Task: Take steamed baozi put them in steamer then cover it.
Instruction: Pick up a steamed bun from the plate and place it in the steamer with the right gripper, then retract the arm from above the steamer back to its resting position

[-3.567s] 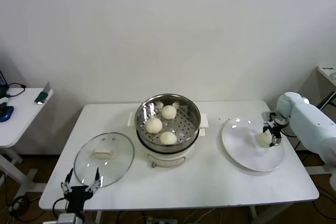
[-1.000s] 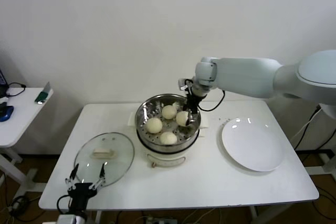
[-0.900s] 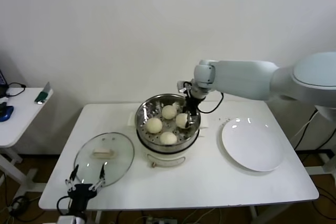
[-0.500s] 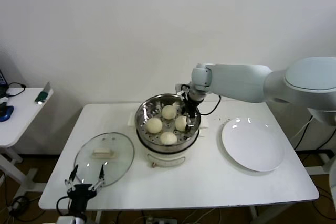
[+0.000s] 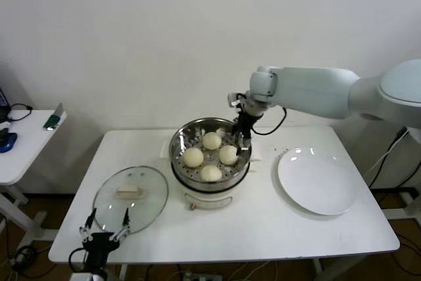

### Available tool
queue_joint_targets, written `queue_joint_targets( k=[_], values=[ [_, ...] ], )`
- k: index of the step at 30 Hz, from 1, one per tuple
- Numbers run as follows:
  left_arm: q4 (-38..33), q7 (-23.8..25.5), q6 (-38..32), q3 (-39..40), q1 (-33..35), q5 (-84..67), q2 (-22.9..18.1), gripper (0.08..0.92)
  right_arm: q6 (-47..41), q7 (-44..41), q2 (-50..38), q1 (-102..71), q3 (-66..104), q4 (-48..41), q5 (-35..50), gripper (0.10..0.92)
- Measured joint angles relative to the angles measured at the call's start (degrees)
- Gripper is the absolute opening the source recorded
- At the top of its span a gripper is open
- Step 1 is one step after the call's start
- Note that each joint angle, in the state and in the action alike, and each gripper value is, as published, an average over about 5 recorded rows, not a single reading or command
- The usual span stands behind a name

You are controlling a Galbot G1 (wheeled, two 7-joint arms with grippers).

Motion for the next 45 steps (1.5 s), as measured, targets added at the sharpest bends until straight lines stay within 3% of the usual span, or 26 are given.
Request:
queue_joint_targets(
  k=[5, 13, 26, 35, 45],
  values=[
    [-0.1, -0.2, 0.0, -0.2, 0.0, 0.4, -0.1, 0.823, 3.4, 3.3, -4.1, 0.5, 1.3, 1.6, 1.5, 0.823],
    [-0.4, -0.5, -0.1, -0.6, -0.3, 1.6, -0.6, 0.823, 11.4, 15.7, -13.4, -3.9, 8.2, 6.4, 0.9, 0.823],
    [-1.1, -1.1, -0.2, -0.7, -1.8, 5.2, -1.8, 0.823, 20.8, 34.5, -27.0, -29.5, 38.3, 13.6, -7.0, 0.823],
    [-2.1, -0.6, 0.2, -1.0, -2.1, 9.7, -2.4, 0.823, 23.1, 41.0, -29.7, -51.5, 64.1, 17.6, -13.0, 0.823],
    [-2.6, -0.6, -0.1, -2.4, -3.4, 23.7, -1.3, 0.823, 20.9, 43.2, -26.8, -77.4, 93.9, 23.0, -19.2, 0.823]
  ],
)
